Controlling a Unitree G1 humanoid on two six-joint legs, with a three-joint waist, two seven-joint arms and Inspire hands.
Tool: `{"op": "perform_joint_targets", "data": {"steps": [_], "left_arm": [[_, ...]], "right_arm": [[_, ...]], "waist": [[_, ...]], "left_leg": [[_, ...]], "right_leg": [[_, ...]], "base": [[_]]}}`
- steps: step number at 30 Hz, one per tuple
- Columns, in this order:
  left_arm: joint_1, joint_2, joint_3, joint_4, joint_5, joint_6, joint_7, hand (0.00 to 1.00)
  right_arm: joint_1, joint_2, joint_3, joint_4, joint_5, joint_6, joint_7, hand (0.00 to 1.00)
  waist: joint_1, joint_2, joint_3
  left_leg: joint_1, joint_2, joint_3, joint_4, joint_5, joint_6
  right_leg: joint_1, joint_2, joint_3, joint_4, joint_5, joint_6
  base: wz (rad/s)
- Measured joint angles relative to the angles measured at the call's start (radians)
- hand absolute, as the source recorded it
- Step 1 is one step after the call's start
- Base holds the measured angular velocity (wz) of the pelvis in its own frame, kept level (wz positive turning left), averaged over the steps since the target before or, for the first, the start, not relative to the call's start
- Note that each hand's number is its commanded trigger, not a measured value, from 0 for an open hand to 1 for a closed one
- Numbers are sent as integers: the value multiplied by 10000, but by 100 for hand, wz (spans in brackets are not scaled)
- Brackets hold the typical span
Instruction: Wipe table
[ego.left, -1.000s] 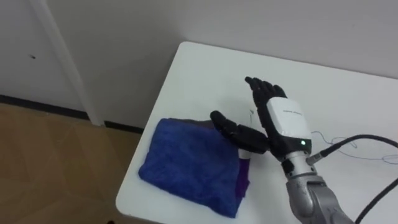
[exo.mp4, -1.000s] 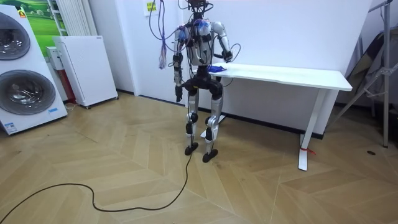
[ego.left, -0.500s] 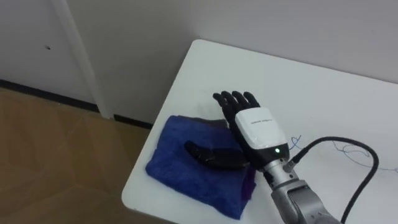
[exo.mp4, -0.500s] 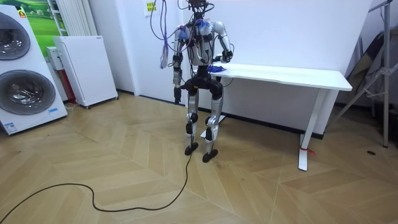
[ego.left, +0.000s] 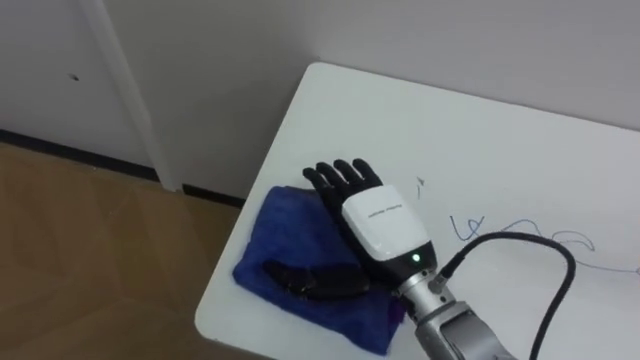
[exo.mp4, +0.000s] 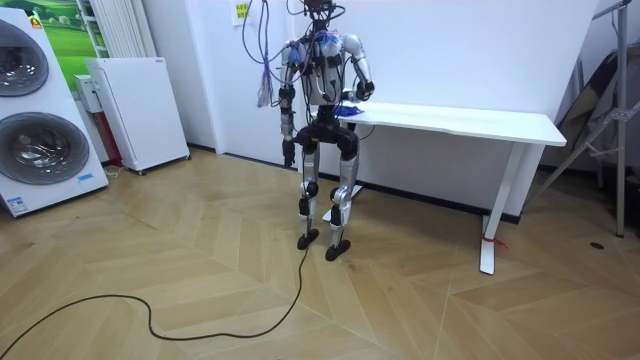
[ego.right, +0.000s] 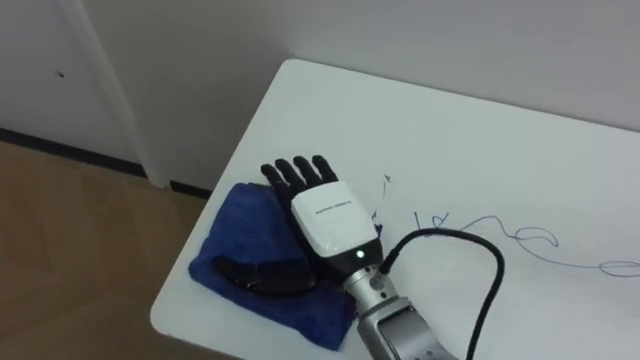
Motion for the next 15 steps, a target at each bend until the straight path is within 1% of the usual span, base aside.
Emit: {"op": "perform_joint_targets", "data": {"steps": [2, 6, 9, 12, 15], "left_arm": [[-14, -2, -60, 0, -4, 0, 2, 0], [-62, 7, -224, 71, -104, -65, 4, 0], [-64, 6, -253, 105, -193, -70, -2, 0], [-64, -4, -237, 136, -195, -71, 2, 0], [-70, -3, -233, 297, -194, -59, 5, 0]], "right_arm": [[118, -3, 91, 0, 1, -65, 0, 0], [349, -17, 107, 50, 7, -108, -1, 0], [351, -3, 105, 399, 8, -113, -2, 0], [354, 13, 102, 1132, 122, -145, -2, 0], [382, 16, 88, 1234, 157, -209, -47, 0]], "waist": [[-1, 27, -12], [-15, 37, -9], [-20, 33, -9], [-8, 41, -3], [-42, 70, 7]], "left_leg": [[16, 1, 20, -4, 0, 0], [44, -1, 43, -35, 1, 0], [49, -1, 57, -36, 2, 2], [40, 6, 56, -34, 5, 8], [34, 13, 69, -30, 8, 13]], "right_leg": [[-1, 5, 89, -5, 0, 0], [0, 3, 64, -8, 0, 0], [-1, 1, 45, -9, 1, 1], [-7, -9, 57, -13, 1, 2], [-8, -15, 116, -42, 1, 2]], "base": [[-4], [-1], [-1], [0], [0]]}}
